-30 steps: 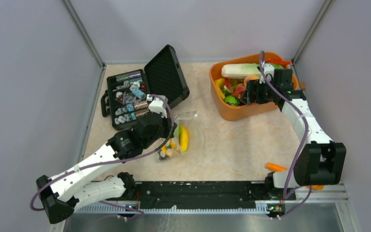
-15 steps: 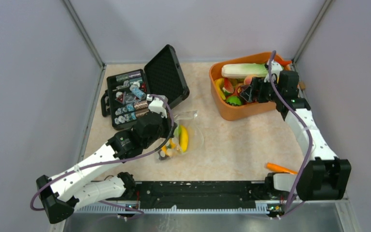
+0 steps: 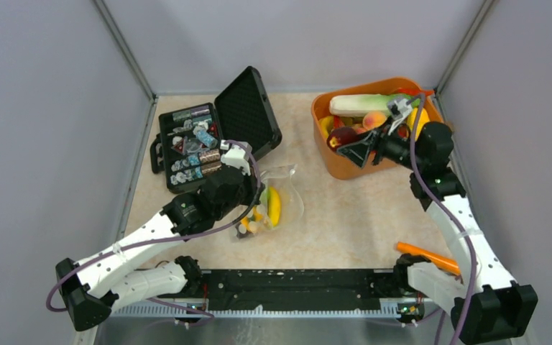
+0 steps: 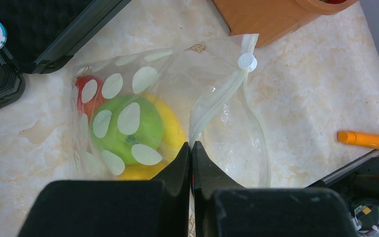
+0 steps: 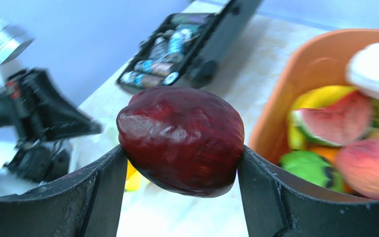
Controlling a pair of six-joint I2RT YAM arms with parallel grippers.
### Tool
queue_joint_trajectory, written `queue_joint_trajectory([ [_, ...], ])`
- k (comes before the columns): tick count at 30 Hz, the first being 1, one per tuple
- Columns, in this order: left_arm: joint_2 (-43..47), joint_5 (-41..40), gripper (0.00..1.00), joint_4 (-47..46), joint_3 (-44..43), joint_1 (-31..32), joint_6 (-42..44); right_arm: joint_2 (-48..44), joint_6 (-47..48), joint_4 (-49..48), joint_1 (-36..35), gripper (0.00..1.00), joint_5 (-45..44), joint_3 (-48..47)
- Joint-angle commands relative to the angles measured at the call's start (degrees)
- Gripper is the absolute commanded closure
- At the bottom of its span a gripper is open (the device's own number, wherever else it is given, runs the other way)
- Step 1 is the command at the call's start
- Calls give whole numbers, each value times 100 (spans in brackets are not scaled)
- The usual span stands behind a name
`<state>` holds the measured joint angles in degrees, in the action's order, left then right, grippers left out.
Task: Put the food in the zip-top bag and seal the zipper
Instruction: Pick up the fake fruit from the bin, then place the fake fruit in the zipper food storage bag.
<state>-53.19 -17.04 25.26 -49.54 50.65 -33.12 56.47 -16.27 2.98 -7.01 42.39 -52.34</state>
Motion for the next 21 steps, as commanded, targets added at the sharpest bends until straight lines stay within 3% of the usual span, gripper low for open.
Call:
queue_joint_trajectory([
  [1,-15,53,100,-247,-69,-3,-79,-270,14,-436,-678,55,672,440],
  [7,39,89,100,-318,-80,-3,-90,-287,281,-351,-2358,55,92,851],
  [13,-29,100,100,-299,-131,-3,-70,136,-280,-1322,-3332,55,-381,1135],
  [21,101,57,100,-281,-63,-3,-88,1313,494,-383,-4472,54,-1811,356],
])
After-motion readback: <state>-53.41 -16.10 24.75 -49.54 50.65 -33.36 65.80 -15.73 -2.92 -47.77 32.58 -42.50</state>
